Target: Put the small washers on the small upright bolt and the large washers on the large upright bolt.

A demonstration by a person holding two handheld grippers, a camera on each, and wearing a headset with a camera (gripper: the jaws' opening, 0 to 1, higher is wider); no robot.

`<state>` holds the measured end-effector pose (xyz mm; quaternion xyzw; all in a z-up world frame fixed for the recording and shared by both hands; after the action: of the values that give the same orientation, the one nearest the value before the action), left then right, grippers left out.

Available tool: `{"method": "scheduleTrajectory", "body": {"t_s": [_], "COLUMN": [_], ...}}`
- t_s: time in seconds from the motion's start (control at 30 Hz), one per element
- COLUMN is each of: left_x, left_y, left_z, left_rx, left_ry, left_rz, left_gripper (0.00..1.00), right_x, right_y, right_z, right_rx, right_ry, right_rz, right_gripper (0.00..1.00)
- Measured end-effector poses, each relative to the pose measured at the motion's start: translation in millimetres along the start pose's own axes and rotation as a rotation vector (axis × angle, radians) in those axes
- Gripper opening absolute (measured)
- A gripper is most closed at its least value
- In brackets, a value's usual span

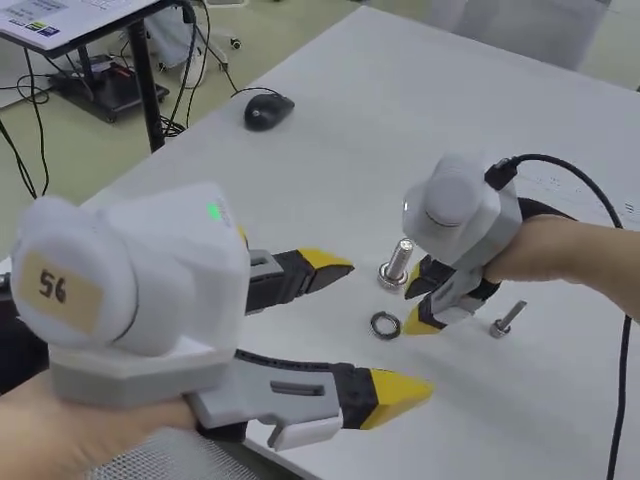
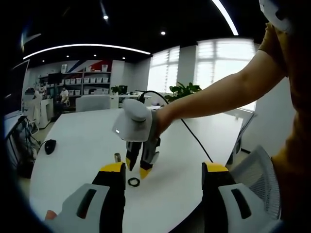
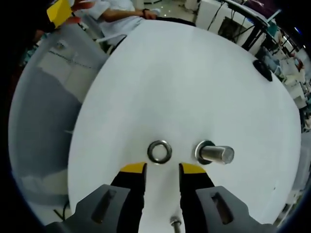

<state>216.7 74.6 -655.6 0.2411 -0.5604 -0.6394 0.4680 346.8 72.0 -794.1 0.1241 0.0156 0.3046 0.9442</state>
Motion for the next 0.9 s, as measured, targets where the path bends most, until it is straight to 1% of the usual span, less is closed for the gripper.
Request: {"method": "scheduleTrajectory", "body": {"t_s": [0.13,0.37,0.53,0.57,0.6,0.8,0.9], "left_x": [-1.1,-3.5,-4.7,-5.0,-5.1,-6.4,-6.6], "left_y": [-0.4,-1.4,-0.5,-0.3,-0.3,-0.6,-0.1], "left_z": [1.1,1.9,1.4,1.2,1.1,-0.1,-0.6], "left_rx": [0.003,0.005,0.009,0.01,0.01,0.008,0.008], "left_ry": [0.004,0.012,0.017,0.018,0.018,0.02,0.02], "left_rz": [0.002,0.009,0.013,0.013,0.013,0.015,0.014], "left_gripper": [0.63,0.63,0.63,0.63,0.63,0.63,0.63], "right_x": [-1.3,-0.4,-3.1,-3.3,-2.9,-4.2,-4.2], "right_y": [3.6,5.1,5.4,4.2,4.4,5.2,6.2], "right_z": [-7.9,-14.3,-17.9,-18.5,-17.5,-17.4,-17.5], "right_rx": [0.005,0.008,0.009,0.002,0.002,0.004,0.014], "right_ry": [0.015,0.023,0.034,0.025,0.026,0.023,0.018], "right_rz": [0.009,0.004,0.001,0.011,0.018,0.017,0.003], "right_gripper": [0.3,0.31,0.32,0.32,0.31,0.31,0.3]}}
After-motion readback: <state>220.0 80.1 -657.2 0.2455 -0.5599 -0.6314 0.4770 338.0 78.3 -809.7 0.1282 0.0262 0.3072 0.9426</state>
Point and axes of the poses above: the centre of the closed fingertips' face, and the gripper's own axes: z roughly backward along the fingers, x roughly to its right, y roughly out of its top, the point moved 2 cm from there along z, roughly backward along the fingers, and after that the axes turned 6 degrees about z, right-handed, at the moved point
